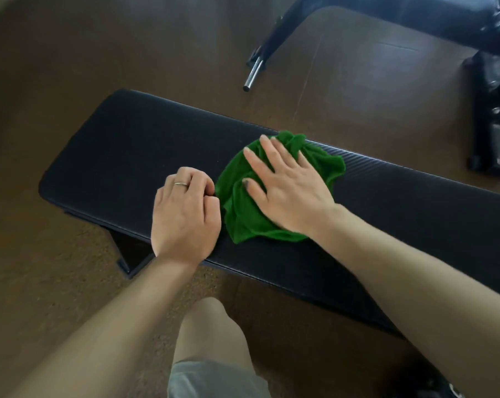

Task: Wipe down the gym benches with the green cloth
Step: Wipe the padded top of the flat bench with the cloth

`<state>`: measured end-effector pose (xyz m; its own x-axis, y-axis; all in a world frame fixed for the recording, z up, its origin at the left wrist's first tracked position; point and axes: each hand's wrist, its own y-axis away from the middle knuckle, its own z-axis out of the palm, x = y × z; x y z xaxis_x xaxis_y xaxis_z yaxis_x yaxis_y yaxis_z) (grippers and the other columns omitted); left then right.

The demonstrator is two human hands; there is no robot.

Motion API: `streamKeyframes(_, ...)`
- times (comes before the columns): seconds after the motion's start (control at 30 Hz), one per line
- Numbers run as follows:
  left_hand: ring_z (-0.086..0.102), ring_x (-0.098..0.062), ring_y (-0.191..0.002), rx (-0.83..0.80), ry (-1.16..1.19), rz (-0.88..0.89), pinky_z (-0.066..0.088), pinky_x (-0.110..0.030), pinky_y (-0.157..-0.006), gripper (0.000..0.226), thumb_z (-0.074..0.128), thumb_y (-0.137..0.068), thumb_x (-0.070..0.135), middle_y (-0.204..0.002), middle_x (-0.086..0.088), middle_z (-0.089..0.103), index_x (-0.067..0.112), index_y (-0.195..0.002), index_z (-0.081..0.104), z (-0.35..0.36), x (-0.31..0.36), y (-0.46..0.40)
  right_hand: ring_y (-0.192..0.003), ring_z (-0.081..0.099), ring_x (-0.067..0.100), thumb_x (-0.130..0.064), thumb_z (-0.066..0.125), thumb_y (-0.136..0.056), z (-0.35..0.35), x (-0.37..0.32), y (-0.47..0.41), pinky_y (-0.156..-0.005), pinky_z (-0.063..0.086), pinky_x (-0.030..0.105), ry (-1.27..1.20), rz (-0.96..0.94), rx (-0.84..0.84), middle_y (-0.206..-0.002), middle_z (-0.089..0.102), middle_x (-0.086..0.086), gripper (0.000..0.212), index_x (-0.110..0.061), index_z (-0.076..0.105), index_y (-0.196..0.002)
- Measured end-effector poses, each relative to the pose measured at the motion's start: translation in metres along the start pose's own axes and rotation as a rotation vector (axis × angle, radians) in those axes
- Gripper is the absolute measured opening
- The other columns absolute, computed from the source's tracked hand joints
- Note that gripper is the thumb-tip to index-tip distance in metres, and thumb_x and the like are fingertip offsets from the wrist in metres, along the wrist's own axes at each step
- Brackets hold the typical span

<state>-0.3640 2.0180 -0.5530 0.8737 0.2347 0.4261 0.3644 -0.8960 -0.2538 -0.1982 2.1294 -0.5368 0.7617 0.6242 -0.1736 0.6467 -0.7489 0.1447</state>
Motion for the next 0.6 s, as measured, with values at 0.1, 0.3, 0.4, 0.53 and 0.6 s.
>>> streamKeyframes(0.1,0.052,-0.024,-0.096,-0.014,-0.009,-0.002,0.041,-0.041,-0.087,0.014,0.042,-0.088,0.018,-0.103,0.001,0.056,0.017,-0.090,0.056,0.000,-0.002,-0.001,-0.160,-0.006,0.020,-0.056,0.015,-0.107,-0.006,0.003,-0.030,-0.129,0.002,0.047,-0.026,0.096,-0.025,-0.174,-0.006,0.006,0.065,-0.030,0.004,-0.166)
streamKeyframes(0.3,0.050,-0.024,-0.091,0.003,-0.019,0.002,0.042,-0.042,-0.083,0.013,0.040,-0.087,0.018,-0.101,0.002,0.055,0.017,-0.088,0.053,0.002,0.001,0.001,-0.159,-0.012,0.024,-0.055,0.010,-0.107,0.004,-0.033,0.026,-0.129,0.002,0.050,-0.022,0.068,-0.040,-0.172,-0.012,0.010,0.069,-0.020,-0.002,-0.165)
streamKeyframes(0.4,0.050,-0.024,-0.090,0.003,-0.017,0.003,0.042,-0.042,-0.081,0.017,0.037,-0.086,0.019,-0.101,0.000,0.056,0.016,-0.090,0.054,0.002,-0.001,0.001,-0.159,-0.011,0.024,-0.054,0.012,-0.107,0.011,-0.041,0.047,-0.128,0.001,0.049,-0.002,-0.042,-0.059,-0.173,-0.010,0.009,0.067,-0.022,0.002,-0.166)
streamKeyframes(0.53,0.051,-0.024,-0.093,-0.005,-0.020,0.009,0.042,-0.042,-0.084,0.020,0.037,-0.087,0.018,-0.104,-0.001,0.057,0.015,-0.093,0.056,0.001,-0.001,0.000,-0.160,-0.005,0.019,-0.057,0.017,-0.106,0.004,-0.016,0.003,-0.129,0.003,0.047,-0.029,-0.097,-0.008,-0.174,-0.002,0.003,0.065,-0.031,0.010,-0.165)
streamKeyframes(0.6,0.051,-0.023,-0.094,-0.011,-0.016,0.003,0.042,-0.042,-0.085,0.019,0.037,-0.087,0.017,-0.105,-0.001,0.056,0.015,-0.092,0.055,0.001,-0.002,0.000,-0.160,-0.001,0.019,-0.059,0.017,-0.106,-0.001,-0.003,-0.024,-0.129,0.005,0.047,-0.039,-0.066,0.004,-0.174,0.002,0.002,0.064,-0.035,0.012,-0.165)
